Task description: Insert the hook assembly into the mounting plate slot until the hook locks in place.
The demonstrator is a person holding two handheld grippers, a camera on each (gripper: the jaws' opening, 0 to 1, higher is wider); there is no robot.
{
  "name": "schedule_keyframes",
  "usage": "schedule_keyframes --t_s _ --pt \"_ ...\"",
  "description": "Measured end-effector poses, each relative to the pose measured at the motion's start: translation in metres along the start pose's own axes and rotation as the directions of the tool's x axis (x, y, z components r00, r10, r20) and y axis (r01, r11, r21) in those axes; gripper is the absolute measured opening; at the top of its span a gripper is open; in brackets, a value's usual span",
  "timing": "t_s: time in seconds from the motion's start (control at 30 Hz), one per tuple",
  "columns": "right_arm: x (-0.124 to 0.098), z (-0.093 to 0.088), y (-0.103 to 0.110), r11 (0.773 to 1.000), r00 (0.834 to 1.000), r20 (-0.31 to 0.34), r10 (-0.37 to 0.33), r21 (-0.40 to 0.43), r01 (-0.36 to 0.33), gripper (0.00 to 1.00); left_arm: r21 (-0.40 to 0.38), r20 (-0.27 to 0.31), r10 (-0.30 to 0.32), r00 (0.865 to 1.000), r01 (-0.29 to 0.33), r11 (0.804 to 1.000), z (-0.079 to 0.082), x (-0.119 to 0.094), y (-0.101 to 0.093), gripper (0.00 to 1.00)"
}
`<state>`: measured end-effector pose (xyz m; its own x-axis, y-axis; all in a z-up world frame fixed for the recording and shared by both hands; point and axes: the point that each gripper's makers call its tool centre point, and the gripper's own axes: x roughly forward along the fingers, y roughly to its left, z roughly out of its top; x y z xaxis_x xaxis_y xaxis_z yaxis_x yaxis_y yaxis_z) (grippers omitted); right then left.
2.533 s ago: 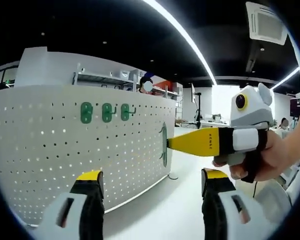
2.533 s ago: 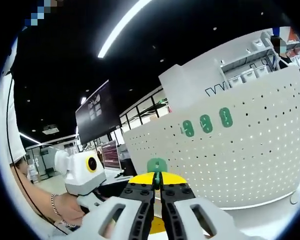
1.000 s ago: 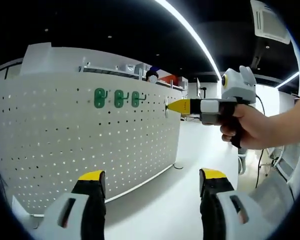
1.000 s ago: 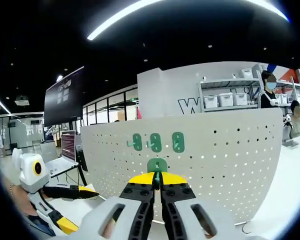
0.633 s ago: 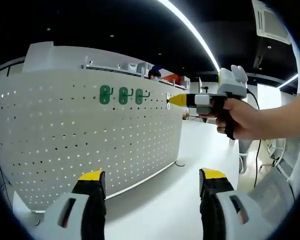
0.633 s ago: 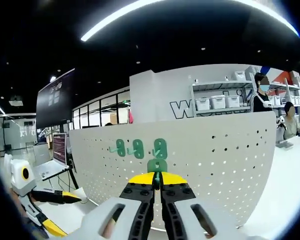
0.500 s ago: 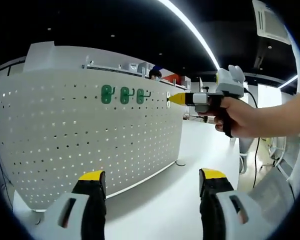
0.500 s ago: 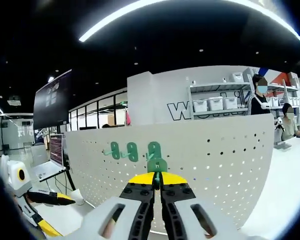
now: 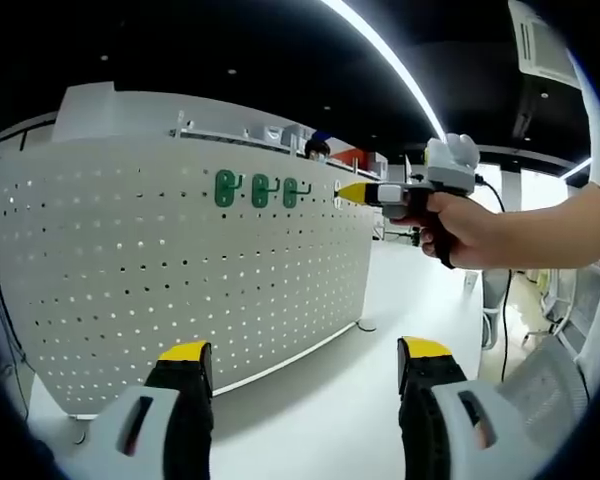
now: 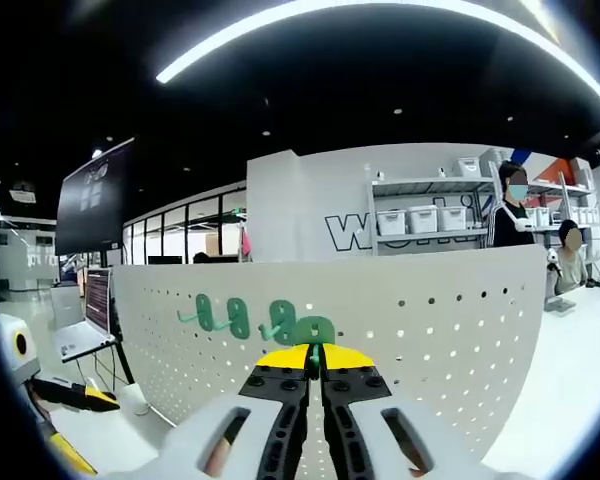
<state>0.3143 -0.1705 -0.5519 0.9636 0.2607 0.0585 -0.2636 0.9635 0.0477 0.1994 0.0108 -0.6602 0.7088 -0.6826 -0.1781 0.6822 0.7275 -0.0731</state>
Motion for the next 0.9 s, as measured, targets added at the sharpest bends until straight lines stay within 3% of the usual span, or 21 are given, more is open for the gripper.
schedule_keyframes --t_s 0.3,0.9 --pt "0.013 0.009 -0.009 1.000 0.999 0.036 -0.014 -0.021 0.015 0.00 -0.002 0.001 0.014 1.000 -0.014 1.000 0.001 -0.002 0.003 0.77" --pt "0.029 0.009 -0.016 0.999 0.998 0.052 -0.027 -0.044 0.029 0.00 -0.006 -0.006 0.036 0.999 -0.036 0.999 0.000 -0.007 0.010 0.76"
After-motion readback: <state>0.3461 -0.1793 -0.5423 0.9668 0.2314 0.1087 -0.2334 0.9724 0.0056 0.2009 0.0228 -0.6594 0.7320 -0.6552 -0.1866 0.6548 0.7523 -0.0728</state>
